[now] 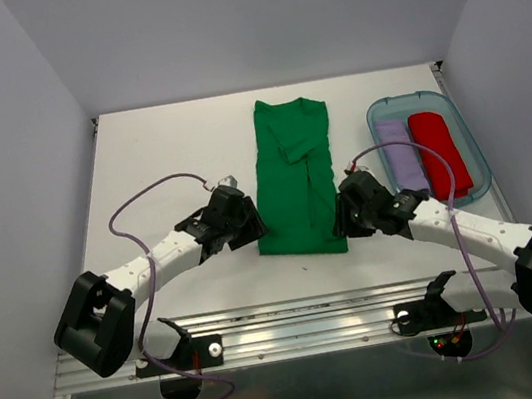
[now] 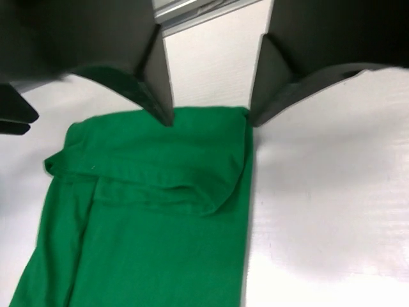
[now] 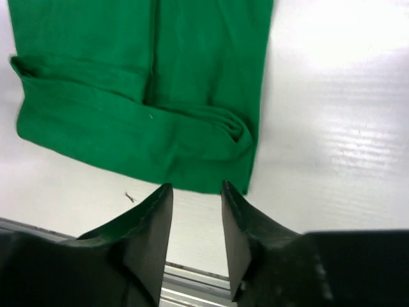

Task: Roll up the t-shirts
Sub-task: Roll the T-shirt to the center of the board.

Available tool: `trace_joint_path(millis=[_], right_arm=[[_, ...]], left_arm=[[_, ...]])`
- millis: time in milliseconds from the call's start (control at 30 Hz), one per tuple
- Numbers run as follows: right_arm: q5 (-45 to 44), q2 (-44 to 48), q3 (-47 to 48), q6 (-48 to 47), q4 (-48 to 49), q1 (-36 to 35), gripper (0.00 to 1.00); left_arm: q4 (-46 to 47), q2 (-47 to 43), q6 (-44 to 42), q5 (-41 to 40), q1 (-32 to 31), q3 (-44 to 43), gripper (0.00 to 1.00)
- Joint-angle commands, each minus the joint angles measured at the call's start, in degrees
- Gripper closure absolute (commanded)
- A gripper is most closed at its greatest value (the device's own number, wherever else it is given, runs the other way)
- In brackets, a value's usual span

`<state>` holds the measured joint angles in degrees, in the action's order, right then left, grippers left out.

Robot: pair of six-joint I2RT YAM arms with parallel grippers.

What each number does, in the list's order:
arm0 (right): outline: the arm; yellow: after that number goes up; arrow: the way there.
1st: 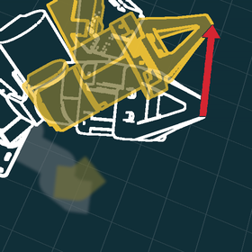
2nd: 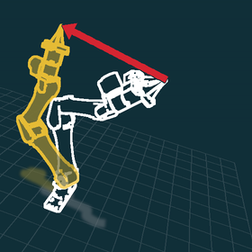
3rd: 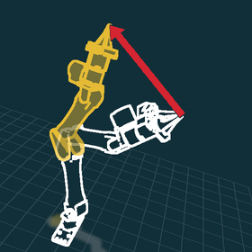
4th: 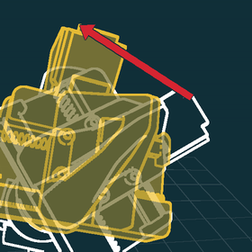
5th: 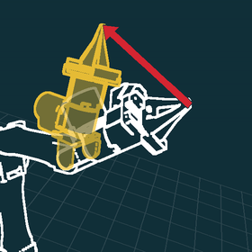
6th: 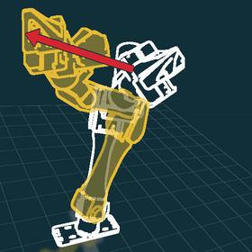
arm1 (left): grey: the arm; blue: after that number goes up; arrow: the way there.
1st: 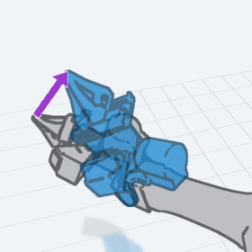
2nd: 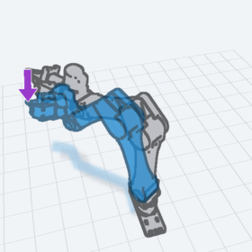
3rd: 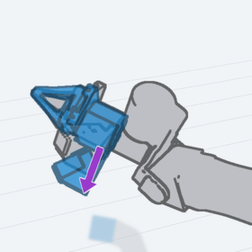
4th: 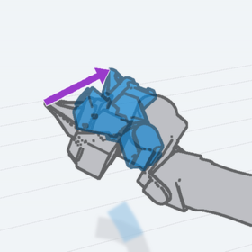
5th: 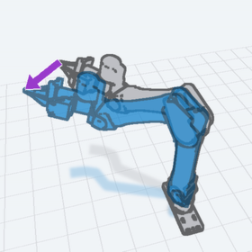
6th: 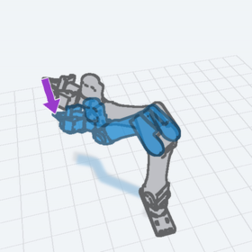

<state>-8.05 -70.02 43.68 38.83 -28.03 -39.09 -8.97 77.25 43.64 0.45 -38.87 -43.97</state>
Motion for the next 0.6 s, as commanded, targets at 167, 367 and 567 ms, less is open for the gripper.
trace_joint_path(millis=[167, 367, 567], right_arm=[[7.61, 9.36, -12.46, 11.61, 6.22, 1.56, 0.54], [10.16, 10.43, -17.04, 15.22, 10.71, 3.31, 0.53], [9.99, 8.32, -19.51, 15.84, 14.23, 3.84, 0.55]], left_arm=[[7.56, -4.04, 6.11, 7.55, 0.29, 11.08, 0.33], [10.99, -2.02, 7.86, 7.29, 0.29, 13.11, 0.46], [12.75, -0.18, 8.31, 5.79, 0.38, 14.35, 0.55]])
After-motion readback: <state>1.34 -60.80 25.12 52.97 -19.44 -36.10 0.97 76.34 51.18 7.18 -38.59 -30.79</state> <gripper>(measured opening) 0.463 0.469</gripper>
